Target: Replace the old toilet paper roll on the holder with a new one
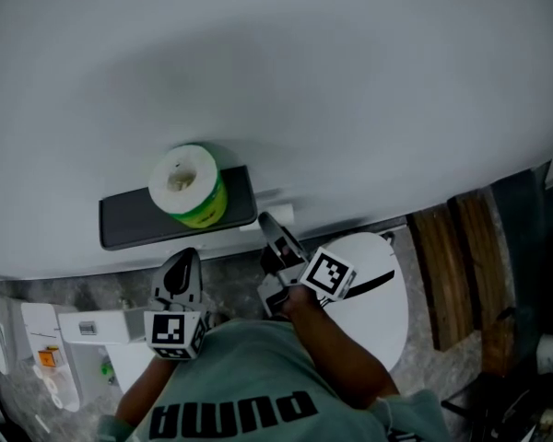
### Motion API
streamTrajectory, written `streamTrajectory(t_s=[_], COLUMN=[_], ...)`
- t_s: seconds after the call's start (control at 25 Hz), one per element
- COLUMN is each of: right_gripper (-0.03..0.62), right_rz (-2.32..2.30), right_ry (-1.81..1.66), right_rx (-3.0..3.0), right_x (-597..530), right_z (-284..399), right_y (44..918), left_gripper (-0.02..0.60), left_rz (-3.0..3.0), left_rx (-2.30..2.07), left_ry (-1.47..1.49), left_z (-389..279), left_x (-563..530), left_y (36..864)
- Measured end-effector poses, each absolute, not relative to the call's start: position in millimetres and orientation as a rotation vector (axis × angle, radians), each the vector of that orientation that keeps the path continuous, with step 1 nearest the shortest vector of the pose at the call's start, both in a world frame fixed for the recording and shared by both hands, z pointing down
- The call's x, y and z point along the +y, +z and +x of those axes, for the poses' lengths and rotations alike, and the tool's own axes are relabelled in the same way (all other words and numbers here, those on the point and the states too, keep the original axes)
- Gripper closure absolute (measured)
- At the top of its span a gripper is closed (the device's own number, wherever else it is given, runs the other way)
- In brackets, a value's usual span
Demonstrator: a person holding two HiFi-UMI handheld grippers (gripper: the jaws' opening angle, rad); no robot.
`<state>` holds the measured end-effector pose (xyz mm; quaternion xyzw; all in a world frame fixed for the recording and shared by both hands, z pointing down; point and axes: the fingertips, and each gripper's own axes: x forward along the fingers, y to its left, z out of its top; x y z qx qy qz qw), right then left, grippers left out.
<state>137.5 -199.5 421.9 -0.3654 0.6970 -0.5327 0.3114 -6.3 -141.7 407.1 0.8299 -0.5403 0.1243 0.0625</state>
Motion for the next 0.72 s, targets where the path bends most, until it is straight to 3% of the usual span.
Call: streamTrajectory(t_s=[0.72], right_gripper=[0.411], right_rz=[-1.267], right_ry=[-1.212], right_rx=[1.906], right_x=[-152.4], right_z=[180.2], right_y=[404.4], left_gripper=[0.578], left_rz=[2.596], left_rx=[-1.446], left_ry=[0.347], left_z=[20.2], left_x=[-135.2], left_y=[402.1])
